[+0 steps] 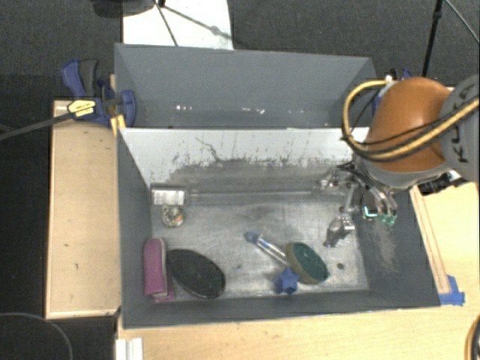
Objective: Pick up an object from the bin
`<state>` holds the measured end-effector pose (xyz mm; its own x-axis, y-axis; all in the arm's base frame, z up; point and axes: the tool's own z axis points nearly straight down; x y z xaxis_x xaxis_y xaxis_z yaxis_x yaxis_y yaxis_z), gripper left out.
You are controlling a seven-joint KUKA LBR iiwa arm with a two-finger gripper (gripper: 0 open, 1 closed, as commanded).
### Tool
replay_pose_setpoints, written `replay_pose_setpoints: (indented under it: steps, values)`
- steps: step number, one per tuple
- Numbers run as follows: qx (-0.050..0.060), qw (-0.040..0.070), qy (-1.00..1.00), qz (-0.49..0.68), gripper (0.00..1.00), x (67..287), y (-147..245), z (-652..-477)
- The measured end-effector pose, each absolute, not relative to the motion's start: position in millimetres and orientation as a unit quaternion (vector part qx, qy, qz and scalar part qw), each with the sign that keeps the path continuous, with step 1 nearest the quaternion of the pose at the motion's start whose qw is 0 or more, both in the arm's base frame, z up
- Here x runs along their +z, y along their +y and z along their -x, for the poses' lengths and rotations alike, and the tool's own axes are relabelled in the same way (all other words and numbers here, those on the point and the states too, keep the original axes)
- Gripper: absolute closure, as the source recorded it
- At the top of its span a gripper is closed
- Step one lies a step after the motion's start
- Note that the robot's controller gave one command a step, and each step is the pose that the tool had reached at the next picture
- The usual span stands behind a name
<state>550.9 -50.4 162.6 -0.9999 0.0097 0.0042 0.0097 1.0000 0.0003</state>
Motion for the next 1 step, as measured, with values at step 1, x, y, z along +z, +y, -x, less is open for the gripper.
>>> replay_pose_setpoints:
  steps: [1]
  values:
    - [-0.001, 0.006, -1.000, -0.005, 0.00, 73.9, 23.9, -513.0]
